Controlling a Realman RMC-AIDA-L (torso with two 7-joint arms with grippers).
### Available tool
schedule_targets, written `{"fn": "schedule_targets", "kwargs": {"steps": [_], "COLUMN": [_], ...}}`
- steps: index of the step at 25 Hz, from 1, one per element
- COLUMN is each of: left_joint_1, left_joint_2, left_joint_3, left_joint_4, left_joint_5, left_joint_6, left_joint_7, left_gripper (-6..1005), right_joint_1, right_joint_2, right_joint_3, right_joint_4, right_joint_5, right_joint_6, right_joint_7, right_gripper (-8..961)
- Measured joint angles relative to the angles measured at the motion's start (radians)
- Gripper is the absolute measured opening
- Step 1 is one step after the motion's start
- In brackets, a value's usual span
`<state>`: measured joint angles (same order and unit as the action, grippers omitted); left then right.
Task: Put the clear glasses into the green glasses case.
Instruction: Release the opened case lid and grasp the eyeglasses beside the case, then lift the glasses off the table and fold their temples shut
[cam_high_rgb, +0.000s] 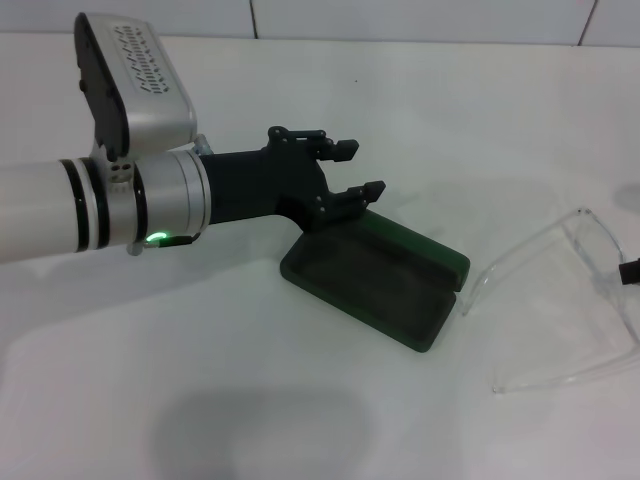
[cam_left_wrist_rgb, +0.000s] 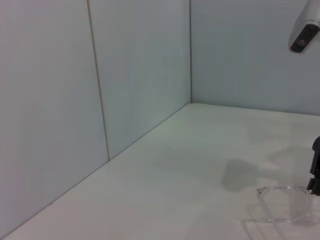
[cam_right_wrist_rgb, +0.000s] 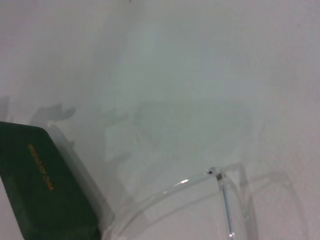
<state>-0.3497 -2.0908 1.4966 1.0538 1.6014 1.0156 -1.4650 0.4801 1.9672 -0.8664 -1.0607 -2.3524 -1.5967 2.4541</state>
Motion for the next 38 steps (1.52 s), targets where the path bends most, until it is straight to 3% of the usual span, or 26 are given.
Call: {"fn": "schedule_targets", "kwargs": {"steps": [12,38], "left_joint_1": [-0.005,-0.013], "left_joint_2": [0.002,0.004], "left_joint_3": [-0.006,-0.020], "left_joint_4": [-0.009,-0.012], "left_joint_5": [0.000,0.008], "left_joint_6": [0.000,-0.008], "left_joint_7": [0.005,0.009], "left_gripper": [546,546], "right_joint_1": [0.025,0.045], "right_joint_2": [0.018,0.025], "right_joint_3": [-0.043,-0.104], "right_joint_4": [0.002,0.004], "right_joint_5": [-0.032,-0.079], "right_joint_6": [0.042,0.064], "right_joint_7": [-0.001,-0.012], "right_gripper": [161,112]}}
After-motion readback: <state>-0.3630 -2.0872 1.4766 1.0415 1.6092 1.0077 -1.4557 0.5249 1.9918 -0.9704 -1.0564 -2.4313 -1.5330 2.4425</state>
